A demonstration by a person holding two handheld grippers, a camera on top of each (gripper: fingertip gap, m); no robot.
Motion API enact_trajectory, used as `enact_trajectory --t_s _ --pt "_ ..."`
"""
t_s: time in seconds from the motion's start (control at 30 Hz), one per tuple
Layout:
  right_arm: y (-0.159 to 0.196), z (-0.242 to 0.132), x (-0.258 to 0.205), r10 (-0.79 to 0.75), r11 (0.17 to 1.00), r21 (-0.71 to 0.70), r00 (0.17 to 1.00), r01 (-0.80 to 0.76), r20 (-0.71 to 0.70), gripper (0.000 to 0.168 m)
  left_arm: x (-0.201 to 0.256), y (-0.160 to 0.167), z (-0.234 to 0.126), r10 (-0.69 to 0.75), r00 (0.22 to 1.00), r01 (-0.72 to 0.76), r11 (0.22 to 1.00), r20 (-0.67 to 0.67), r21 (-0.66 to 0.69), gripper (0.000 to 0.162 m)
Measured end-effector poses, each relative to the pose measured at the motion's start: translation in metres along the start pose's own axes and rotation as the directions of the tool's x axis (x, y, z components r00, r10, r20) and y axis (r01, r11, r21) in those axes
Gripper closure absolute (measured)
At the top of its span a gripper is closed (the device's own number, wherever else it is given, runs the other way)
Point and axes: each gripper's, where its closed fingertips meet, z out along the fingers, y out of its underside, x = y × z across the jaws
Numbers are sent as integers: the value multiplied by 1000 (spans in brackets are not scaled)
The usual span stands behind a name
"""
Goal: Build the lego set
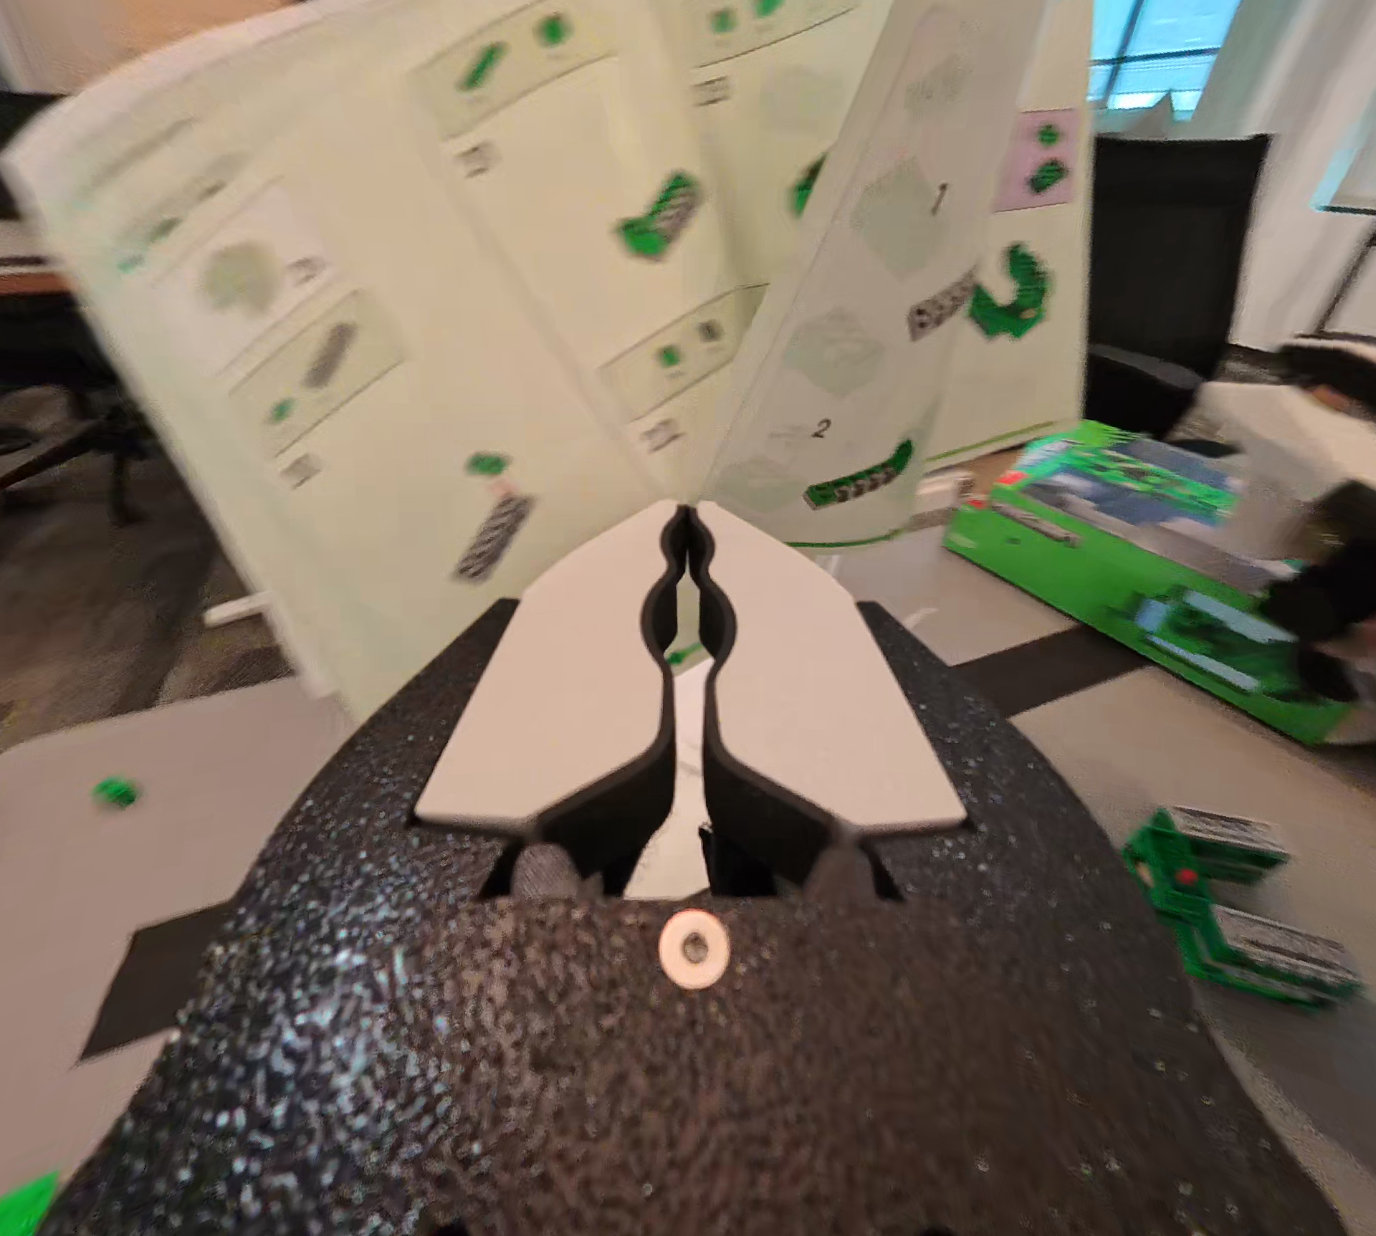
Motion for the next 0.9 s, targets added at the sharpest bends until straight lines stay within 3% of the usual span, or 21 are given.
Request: enact_trajectory --t_s 0.2,0.33,0.77,0.83,0.9 --pt "-6 0 -8 27 1000 15 999 -28 38 128 -67 21 -21 -82 979 92 995 189 -44 162" --pt "-9 0 -21 7 1000 22 997 -9 80 128 -94 33 -28 -144 958 163 985 247 -60 162" --pt "-21 -3 -40 -6 998 61 983 -5 182 128 -104 63 2 -233 958 257 957 168 -138 162" --pt "-24 -4 -42 -5 998 67 980 -9 197 128 -109 66 4 -281 943 303 946 179 -113 120" --pt "-28 -5 -45 -7 997 76 977 -10 213 128 -115 69 -4 -314 929 335 939 195 -82 104"
